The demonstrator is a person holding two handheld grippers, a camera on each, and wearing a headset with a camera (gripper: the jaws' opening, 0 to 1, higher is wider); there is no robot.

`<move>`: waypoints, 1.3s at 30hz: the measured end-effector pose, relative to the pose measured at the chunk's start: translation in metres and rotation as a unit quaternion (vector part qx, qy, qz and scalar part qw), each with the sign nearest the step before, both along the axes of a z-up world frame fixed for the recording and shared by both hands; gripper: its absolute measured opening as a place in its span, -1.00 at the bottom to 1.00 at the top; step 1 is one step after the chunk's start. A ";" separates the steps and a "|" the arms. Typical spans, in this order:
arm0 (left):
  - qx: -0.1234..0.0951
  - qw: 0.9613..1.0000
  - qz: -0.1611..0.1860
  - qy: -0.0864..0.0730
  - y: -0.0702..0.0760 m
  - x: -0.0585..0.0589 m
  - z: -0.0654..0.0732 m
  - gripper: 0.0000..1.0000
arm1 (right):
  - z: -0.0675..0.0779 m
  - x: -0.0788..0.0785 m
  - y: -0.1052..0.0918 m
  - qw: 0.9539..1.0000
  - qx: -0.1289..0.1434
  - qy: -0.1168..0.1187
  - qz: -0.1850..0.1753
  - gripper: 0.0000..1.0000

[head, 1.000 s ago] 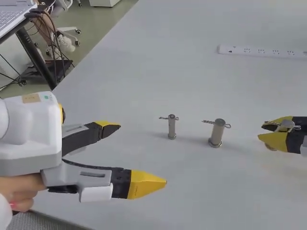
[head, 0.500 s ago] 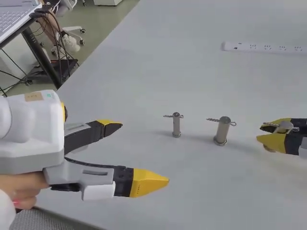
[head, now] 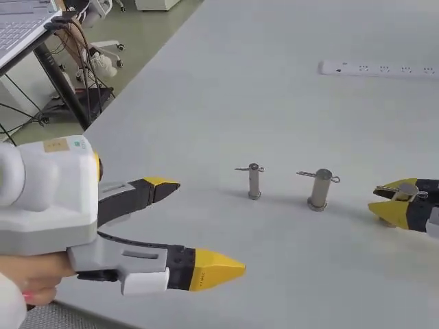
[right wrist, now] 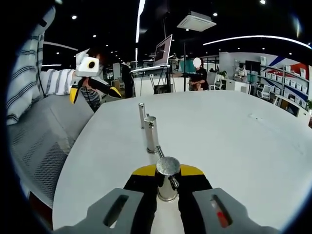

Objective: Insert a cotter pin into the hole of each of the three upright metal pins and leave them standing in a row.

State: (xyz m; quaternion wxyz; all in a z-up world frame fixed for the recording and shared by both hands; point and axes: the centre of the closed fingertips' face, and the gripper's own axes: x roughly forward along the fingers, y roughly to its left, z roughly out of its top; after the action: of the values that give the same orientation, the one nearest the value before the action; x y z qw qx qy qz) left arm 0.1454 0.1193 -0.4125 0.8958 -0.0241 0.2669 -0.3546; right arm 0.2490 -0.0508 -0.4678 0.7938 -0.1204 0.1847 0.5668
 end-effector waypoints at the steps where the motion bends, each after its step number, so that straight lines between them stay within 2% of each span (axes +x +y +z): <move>1: 0.000 1.000 0.000 0.000 0.000 0.000 0.000 0.89 | 0.000 0.000 0.000 1.000 -0.001 0.000 -0.001 -0.81; 5: -0.001 1.000 -0.001 0.005 -0.001 -0.003 -0.003 0.88 | 0.000 0.002 0.000 1.000 -0.002 -0.005 -0.005 -0.80; 8: 0.001 1.000 0.000 0.008 0.000 -0.004 -0.006 0.88 | 0.002 0.003 0.000 1.000 0.005 0.001 -0.018 -0.77; 10: -0.001 1.000 0.000 0.008 -0.001 -0.005 -0.005 0.88 | 0.007 0.006 0.000 0.999 0.019 -0.002 -0.029 -0.66; 13: -0.002 1.000 0.000 0.007 -0.002 -0.004 -0.005 0.88 | 0.011 0.004 0.000 0.999 0.029 0.010 -0.035 -0.47; 15: -0.005 1.000 0.001 0.004 -0.003 -0.003 -0.003 0.88 | 0.011 0.004 -0.002 0.998 0.026 0.023 -0.046 -0.24; 16: -0.007 1.000 0.000 0.004 -0.004 -0.003 -0.002 0.88 | 0.013 0.003 -0.001 0.997 0.036 0.035 -0.052 -0.12; 18: -0.010 1.000 -0.001 -0.001 -0.005 -0.001 0.000 0.88 | 0.018 0.000 -0.001 0.997 0.050 0.042 -0.049 0.06; 21: -0.016 1.000 -0.002 -0.008 -0.009 0.004 0.004 0.88 | 0.027 -0.003 -0.005 0.996 0.054 0.042 -0.064 0.08; 24: -0.020 1.000 -0.003 -0.014 -0.012 0.008 0.007 0.88 | 0.037 -0.007 -0.008 0.995 0.059 0.039 -0.077 0.19; 28: -0.025 0.999 -0.004 -0.021 -0.016 0.013 0.010 0.88 | 0.048 -0.014 -0.016 0.990 0.067 0.058 -0.111 0.35; 34: -0.031 0.999 -0.005 -0.025 -0.018 0.014 0.012 0.88 | 0.059 -0.026 -0.024 0.984 0.087 0.058 -0.147 0.41; 39: -0.032 0.999 -0.006 -0.026 -0.017 0.013 0.012 0.88 | 0.064 -0.037 -0.032 0.975 0.103 0.065 -0.185 0.51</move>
State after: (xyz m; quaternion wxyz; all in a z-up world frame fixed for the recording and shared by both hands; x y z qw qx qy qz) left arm 0.1587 0.1022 -0.4001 0.8993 -0.0420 0.2318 -0.3685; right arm 0.2120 -0.0830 -0.4033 0.8793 0.0359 0.1958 0.4327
